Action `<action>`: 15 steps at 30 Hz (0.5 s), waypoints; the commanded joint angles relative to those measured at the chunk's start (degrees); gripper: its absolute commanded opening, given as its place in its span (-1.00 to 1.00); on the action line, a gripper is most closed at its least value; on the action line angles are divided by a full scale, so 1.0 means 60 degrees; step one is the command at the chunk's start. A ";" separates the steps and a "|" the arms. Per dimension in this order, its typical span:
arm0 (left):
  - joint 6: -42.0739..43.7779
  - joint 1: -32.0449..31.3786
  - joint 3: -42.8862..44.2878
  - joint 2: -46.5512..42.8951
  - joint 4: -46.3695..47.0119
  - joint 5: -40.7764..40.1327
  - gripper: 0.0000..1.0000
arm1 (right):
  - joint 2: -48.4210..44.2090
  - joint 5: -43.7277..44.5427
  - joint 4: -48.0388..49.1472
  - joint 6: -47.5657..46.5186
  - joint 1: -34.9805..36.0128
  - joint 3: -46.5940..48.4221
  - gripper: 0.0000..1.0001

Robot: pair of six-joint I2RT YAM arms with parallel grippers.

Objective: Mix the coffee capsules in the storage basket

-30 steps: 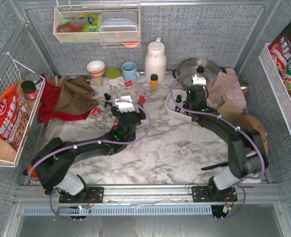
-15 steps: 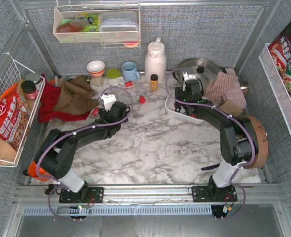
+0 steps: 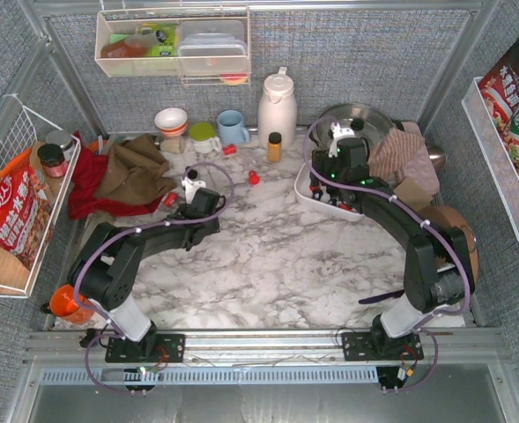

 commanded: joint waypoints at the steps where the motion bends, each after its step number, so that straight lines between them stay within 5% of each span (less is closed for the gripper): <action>1: 0.0555 0.0179 -0.0034 0.0262 0.0349 0.0788 0.22 | -0.0346 -0.0518 -0.0190 0.0335 0.0017 -0.0032 0.50; 15: 0.1441 0.0303 0.0066 0.0690 0.0865 0.1821 -0.32 | -0.1778 -0.1531 -0.0812 0.0840 0.0168 -0.0450 0.50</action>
